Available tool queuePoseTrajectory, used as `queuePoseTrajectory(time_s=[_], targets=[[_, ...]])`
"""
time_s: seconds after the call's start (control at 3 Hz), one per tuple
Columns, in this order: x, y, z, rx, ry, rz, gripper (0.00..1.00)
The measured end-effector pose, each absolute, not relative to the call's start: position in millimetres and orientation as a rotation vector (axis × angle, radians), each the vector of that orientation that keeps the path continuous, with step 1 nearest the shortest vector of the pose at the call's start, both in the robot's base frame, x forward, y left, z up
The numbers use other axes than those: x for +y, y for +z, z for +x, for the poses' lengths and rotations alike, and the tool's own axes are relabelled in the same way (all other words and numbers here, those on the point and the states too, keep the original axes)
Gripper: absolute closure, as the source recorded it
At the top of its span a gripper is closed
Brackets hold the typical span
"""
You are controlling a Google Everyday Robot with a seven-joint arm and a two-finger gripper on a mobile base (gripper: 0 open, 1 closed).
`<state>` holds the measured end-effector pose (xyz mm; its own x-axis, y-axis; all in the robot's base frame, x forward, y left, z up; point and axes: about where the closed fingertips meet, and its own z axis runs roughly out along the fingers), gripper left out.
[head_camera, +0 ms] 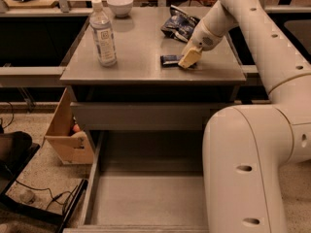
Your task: Place rxbar blueberry into middle drawer
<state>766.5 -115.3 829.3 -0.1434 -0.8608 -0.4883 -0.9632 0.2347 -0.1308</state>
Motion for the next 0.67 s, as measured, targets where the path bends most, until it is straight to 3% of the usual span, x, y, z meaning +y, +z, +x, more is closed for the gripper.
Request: queuePoseTrajectory(time_s=[0.67], targets=[[-118.2,856.3,761.7,2.055,0.221,-1.649,1.00]])
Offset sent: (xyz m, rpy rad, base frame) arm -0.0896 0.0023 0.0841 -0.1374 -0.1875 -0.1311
